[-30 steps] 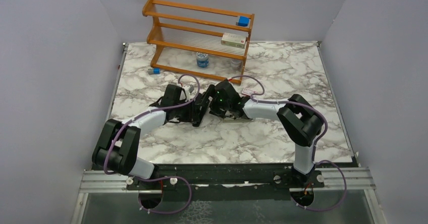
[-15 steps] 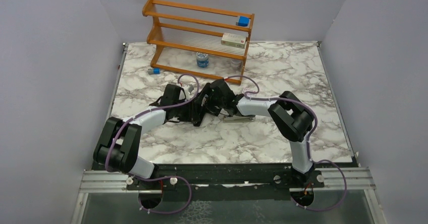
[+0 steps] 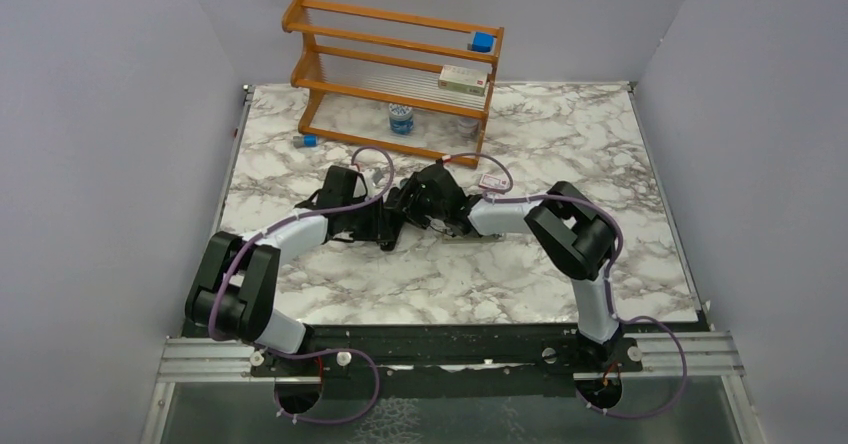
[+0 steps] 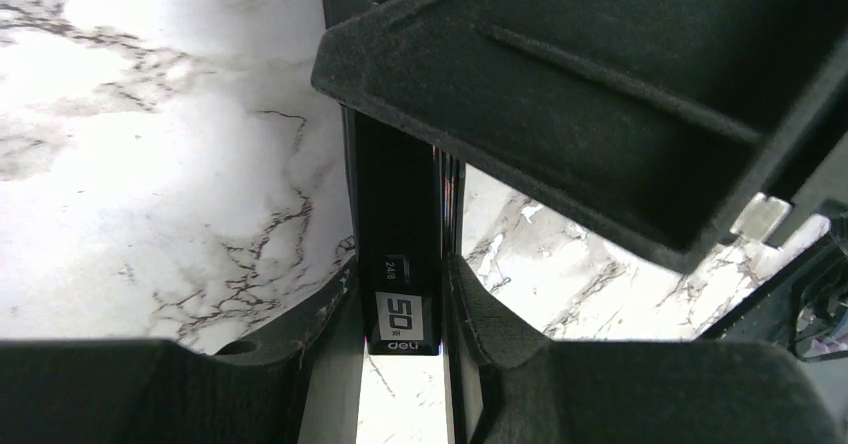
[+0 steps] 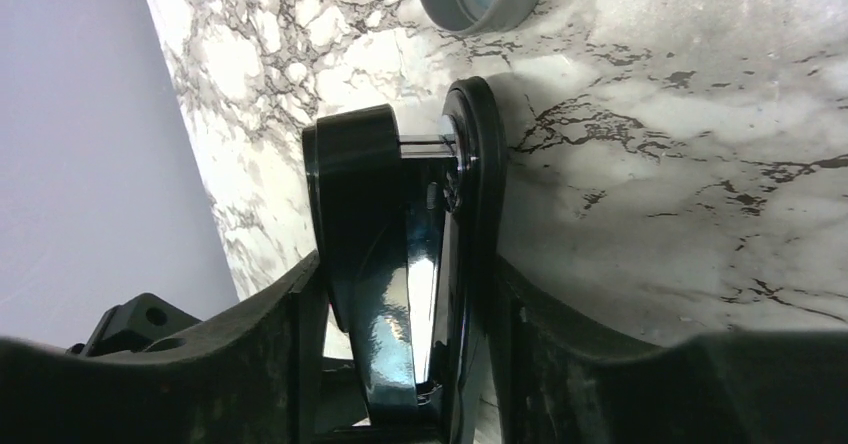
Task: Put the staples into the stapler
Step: Close the stapler at the center of the board, then place the stapler at the center of the board.
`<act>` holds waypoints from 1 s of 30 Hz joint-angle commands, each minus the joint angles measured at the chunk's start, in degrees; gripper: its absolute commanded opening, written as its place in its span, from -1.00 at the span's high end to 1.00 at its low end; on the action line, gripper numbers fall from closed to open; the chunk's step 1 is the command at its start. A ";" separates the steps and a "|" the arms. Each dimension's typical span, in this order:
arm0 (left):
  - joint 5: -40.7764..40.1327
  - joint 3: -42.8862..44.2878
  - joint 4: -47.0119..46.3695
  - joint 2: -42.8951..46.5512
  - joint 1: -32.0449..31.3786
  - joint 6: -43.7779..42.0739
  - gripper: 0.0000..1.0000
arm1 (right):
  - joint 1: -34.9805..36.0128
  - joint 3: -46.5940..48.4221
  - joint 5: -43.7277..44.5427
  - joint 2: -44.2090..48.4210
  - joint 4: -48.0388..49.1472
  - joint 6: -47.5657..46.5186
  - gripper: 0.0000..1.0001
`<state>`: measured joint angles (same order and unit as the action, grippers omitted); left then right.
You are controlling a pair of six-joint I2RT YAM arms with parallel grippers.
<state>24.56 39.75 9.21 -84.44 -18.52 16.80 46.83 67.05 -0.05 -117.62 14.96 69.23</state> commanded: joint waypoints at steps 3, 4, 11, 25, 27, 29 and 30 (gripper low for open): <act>-3.83 4.29 5.94 -0.92 -0.03 -5.07 1.00 | -0.01 -1.28 6.11 3.53 -1.68 -9.41 -0.42; -4.57 5.02 7.12 -1.16 0.29 -5.84 1.00 | -0.32 -1.50 6.26 4.65 -1.95 -10.23 -0.44; -6.28 7.30 11.45 -0.28 2.10 -9.81 1.00 | -2.19 -4.91 9.47 12.49 -4.88 -12.75 -0.50; -0.24 7.60 7.87 6.30 -1.27 -32.03 0.90 | -3.41 -24.88 9.46 37.89 14.06 -44.09 -0.64; -2.37 7.56 7.91 6.24 -3.36 -36.41 0.83 | -3.41 -26.58 9.64 41.03 12.48 -47.04 -0.65; -4.28 7.77 8.51 4.59 -4.94 -39.11 0.80 | -3.41 -29.07 9.61 44.38 12.67 -49.29 -0.67; -4.86 7.80 8.61 3.74 -5.33 -39.55 0.79 | -3.41 -30.23 9.75 45.92 12.90 -50.22 -0.68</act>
<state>20.34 45.67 19.40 -80.20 -21.17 -12.93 43.44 40.69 8.97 -76.88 25.93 28.71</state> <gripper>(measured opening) 0.317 0.831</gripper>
